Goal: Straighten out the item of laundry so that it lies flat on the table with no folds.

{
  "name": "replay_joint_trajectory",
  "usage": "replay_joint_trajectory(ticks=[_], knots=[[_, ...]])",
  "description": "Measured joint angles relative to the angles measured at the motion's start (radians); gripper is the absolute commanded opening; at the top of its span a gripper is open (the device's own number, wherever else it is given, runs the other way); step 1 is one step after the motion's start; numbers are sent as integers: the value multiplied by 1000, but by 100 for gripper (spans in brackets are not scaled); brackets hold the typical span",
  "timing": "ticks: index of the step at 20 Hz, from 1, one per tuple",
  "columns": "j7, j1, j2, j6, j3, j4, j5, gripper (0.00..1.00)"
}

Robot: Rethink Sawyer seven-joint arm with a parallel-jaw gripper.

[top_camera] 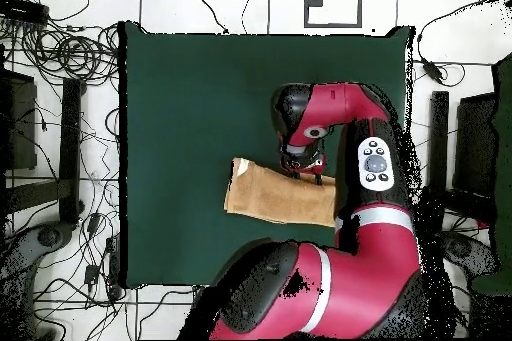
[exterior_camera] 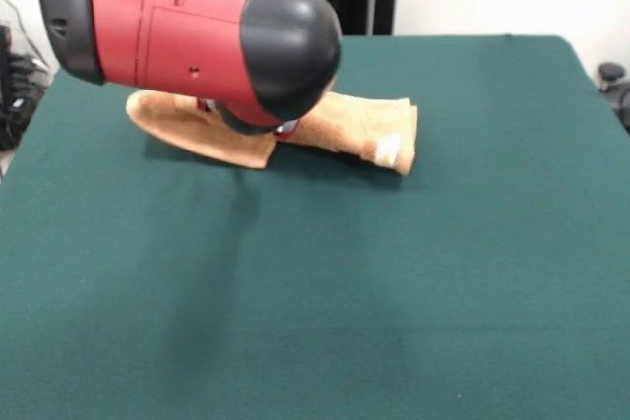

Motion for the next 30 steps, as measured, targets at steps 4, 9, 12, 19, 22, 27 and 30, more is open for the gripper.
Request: replay_joint_trajectory(ticks=[4, 9, 12, 19, 22, 27, 30], knots=[[0, -15, 16, 116, 4, -18, 14, 100], [0, -34, 50, 230, 18, -48, 19, 100], [0, -44, 74, 279, 24, -70, 18, 100], [0, -50, 116, 303, 25, -103, 17, 100], [0, -50, 131, 303, 25, -108, 18, 100], [0, -53, 135, 302, 25, -94, 30, 100], [0, -59, 108, 286, 25, -37, 67, 100]])
